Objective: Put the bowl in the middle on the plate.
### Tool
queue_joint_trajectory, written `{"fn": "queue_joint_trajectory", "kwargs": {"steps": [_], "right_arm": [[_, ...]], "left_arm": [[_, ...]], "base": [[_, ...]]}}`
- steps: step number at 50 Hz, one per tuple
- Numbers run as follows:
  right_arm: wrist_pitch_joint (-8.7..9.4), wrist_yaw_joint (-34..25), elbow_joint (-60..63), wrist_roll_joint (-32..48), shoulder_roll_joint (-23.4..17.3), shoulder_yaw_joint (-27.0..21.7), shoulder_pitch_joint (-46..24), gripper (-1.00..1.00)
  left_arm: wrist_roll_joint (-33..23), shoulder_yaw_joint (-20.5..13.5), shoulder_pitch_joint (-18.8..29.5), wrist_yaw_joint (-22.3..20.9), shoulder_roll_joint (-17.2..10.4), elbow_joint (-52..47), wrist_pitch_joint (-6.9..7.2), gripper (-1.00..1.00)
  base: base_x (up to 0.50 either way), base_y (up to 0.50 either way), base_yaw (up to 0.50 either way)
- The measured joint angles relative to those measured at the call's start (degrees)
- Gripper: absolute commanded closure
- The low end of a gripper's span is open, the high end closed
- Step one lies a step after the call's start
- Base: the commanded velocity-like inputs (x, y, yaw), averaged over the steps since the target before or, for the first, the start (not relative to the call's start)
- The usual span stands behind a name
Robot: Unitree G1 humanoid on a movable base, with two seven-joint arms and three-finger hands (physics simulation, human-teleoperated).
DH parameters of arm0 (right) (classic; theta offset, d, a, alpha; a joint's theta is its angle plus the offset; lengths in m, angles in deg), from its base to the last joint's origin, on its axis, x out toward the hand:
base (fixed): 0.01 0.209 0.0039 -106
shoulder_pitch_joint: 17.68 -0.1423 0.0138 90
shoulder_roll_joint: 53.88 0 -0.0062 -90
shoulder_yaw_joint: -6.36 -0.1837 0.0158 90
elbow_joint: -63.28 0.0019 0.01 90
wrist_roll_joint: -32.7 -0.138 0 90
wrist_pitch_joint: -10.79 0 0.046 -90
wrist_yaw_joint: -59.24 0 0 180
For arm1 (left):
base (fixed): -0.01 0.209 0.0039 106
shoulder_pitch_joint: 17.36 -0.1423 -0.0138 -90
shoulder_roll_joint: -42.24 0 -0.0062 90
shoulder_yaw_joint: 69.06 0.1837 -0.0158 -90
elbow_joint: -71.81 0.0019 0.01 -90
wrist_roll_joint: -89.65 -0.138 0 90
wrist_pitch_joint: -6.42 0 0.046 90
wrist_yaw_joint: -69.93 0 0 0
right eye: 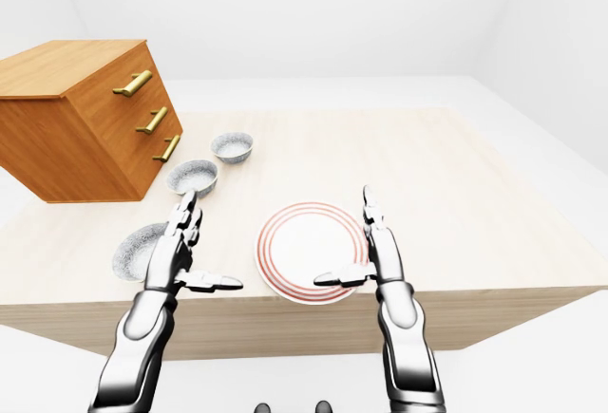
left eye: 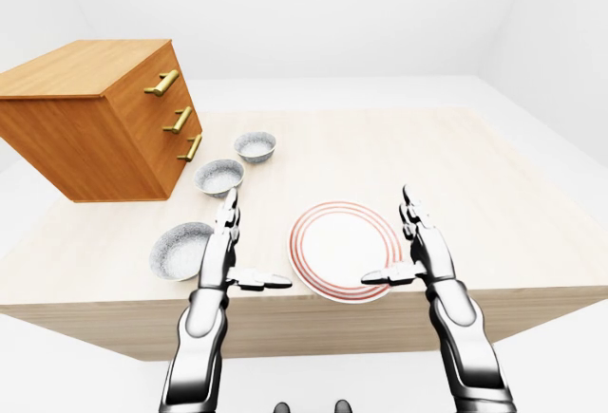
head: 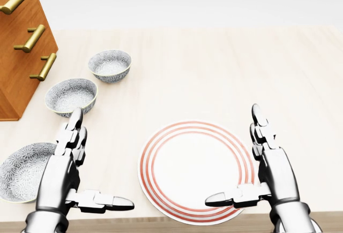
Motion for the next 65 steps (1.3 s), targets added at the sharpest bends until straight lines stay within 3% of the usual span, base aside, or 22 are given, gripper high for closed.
{"fn": "queue_joint_trajectory", "kwargs": {"steps": [22,33,41,52,65], "right_arm": [[0.0,-16.4,10.6,11.1,-4.6,-15.2,3.8,-1.0],[0.0,-22.1,11.8,12.8,-5.3,-22.9,5.7,-1.0],[0.0,-25.2,11.9,13.0,-5.2,-28.1,7.3,-1.0],[-0.13,-27.6,11.0,12.8,-4.8,-33.3,9.1,-1.0],[-2.96,-28.8,7.9,12.0,-2.9,-37.0,12.0,-1.0]], "left_arm": [[-5.2,-0.4,-1.8,-4.0,-0.3,-3.6,0.0,-1.0],[-6.5,-4.0,-4.3,-8.8,-1.2,-10.0,0.0,-1.0],[-7.0,-6.9,-5.1,-11.0,-1.3,-11.1,0.0,-1.0],[-7.8,-7.8,-6.5,-12.3,-0.6,-13.8,0.0,-1.0],[-8.3,-7.4,-7.7,-12.4,0.0,-15.7,0.0,-1.0]], "base": [[0.0,0.0,0.0],[0.0,0.0,0.0],[0.0,0.0,0.0],[0.0,0.0,0.0],[0.0,0.0,0.0]]}}
